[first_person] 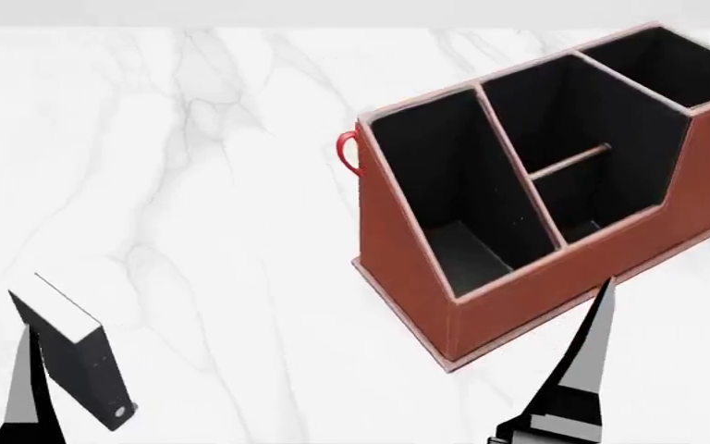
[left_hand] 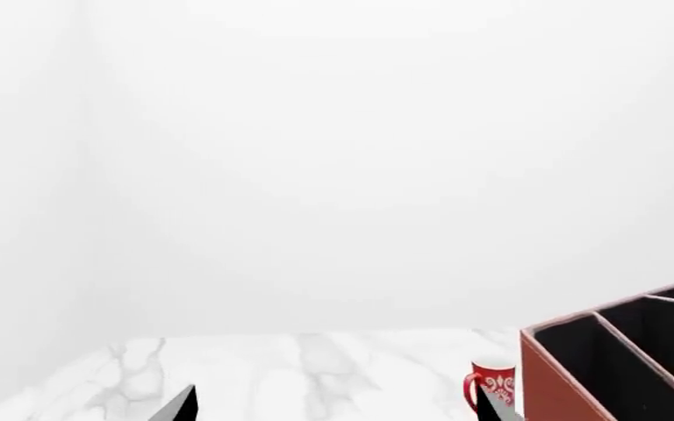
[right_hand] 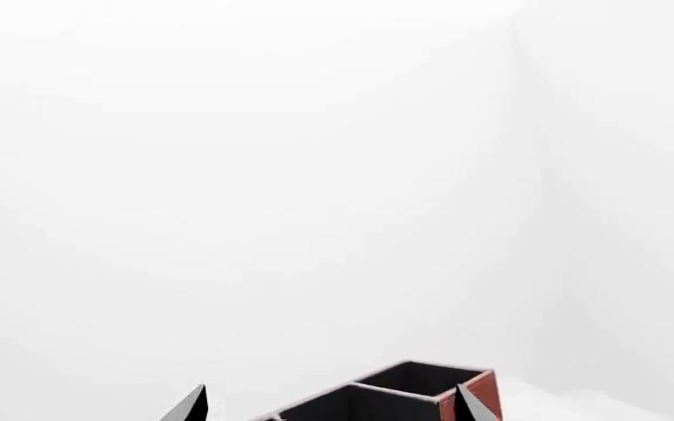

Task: Pick up the book and place it in the left compartment of the caddy.

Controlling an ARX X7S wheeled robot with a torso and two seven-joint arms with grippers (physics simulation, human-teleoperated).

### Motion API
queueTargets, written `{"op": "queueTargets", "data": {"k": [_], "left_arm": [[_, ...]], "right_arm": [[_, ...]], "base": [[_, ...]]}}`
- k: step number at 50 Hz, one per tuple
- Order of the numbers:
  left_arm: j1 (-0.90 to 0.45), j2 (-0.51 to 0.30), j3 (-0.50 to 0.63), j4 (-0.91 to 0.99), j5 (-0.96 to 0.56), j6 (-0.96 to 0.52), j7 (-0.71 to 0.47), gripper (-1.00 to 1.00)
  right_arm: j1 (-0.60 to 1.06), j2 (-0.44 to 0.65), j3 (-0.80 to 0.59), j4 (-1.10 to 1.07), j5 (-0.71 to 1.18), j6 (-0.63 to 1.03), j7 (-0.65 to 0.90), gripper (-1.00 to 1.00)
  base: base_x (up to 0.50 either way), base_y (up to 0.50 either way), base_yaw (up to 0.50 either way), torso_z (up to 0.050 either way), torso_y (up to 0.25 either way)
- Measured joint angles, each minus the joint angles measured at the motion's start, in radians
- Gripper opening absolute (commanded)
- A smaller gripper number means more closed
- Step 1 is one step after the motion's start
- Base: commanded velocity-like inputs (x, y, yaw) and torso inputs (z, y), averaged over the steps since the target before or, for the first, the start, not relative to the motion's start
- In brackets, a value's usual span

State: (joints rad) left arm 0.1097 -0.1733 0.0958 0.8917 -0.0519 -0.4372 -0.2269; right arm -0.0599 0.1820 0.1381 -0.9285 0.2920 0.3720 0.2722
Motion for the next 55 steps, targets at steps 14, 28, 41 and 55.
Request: {"op": "queueTargets", "data": {"k": [14,28,41,55], "left_arm": [[-0.003,-0.011,0.006,0.003,-0.011,-0.004,-0.014,1.00],[-0.003,-0.021,0.010,0.006,-0.020,-0.004,-0.027,1.00],[-0.002,-0.031,0.015,0.005,-0.028,-0.001,-0.039,1.00],[-0.003,-0.039,0.021,0.000,-0.037,0.004,-0.049,1.00]], "right_arm": [[-0.001,0.013,-0.008,0.004,0.014,-0.008,0.009,1.00],[-0.003,0.024,-0.018,0.009,0.022,-0.016,0.019,1.00],[-0.006,0.032,-0.027,0.017,0.026,-0.027,0.026,1.00],[-0.010,0.044,-0.037,0.022,0.025,-0.041,0.033,1.00]], "base": [[0.00,-0.50,0.00,0.000,0.000],[0.00,-0.50,0.00,0.000,0.000],[0.01,-0.50,0.00,0.000,0.000],[0.40,-0.29,0.00,0.000,0.000]]}}
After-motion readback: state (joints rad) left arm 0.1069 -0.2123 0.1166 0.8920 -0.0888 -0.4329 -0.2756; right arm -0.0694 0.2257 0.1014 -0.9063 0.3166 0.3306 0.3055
